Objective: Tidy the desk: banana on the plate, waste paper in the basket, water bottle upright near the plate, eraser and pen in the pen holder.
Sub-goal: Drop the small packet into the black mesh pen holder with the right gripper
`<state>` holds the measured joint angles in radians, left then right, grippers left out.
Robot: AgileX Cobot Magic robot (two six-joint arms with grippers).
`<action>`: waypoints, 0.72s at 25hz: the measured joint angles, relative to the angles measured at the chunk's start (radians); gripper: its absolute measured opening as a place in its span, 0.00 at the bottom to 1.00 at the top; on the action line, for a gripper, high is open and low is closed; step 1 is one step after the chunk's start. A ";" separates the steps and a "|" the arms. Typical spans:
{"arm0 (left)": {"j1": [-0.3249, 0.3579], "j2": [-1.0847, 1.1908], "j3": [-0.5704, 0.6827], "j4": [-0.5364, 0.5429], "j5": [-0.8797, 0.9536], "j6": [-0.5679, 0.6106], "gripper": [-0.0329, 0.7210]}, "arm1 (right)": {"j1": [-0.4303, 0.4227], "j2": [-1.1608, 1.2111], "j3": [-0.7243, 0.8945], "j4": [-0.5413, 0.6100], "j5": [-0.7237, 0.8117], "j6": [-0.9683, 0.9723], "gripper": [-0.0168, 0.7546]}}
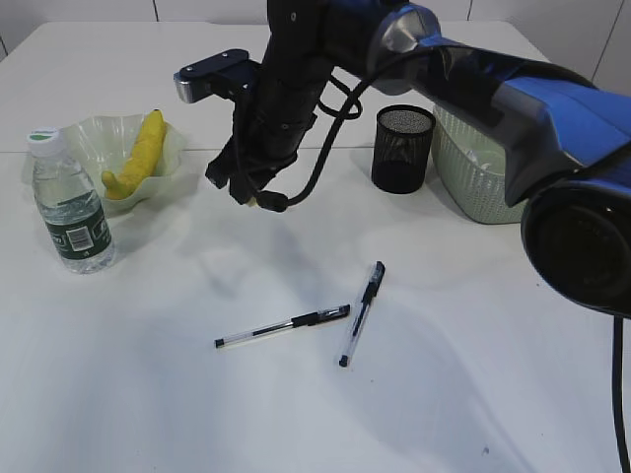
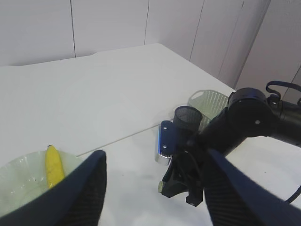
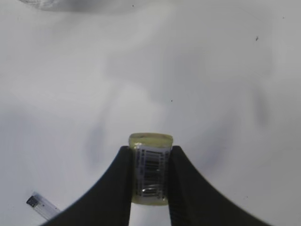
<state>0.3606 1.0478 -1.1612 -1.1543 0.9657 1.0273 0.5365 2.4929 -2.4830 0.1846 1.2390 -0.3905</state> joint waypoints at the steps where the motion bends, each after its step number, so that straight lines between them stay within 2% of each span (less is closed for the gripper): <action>1: 0.000 0.000 0.000 0.000 0.000 0.000 0.64 | 0.000 0.000 -0.009 0.000 0.001 0.000 0.21; 5: 0.000 0.000 0.000 0.000 0.000 0.000 0.64 | 0.000 0.000 -0.047 -0.011 0.005 0.005 0.21; 11: 0.000 0.000 0.000 0.000 0.000 0.000 0.64 | -0.011 0.000 -0.079 -0.094 0.005 0.035 0.21; 18: 0.000 0.000 0.000 0.000 0.000 0.000 0.64 | -0.084 -0.002 -0.085 -0.142 0.008 0.072 0.21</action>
<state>0.3606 1.0478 -1.1612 -1.1543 0.9657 1.0273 0.4524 2.4912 -2.5682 0.0428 1.2466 -0.3183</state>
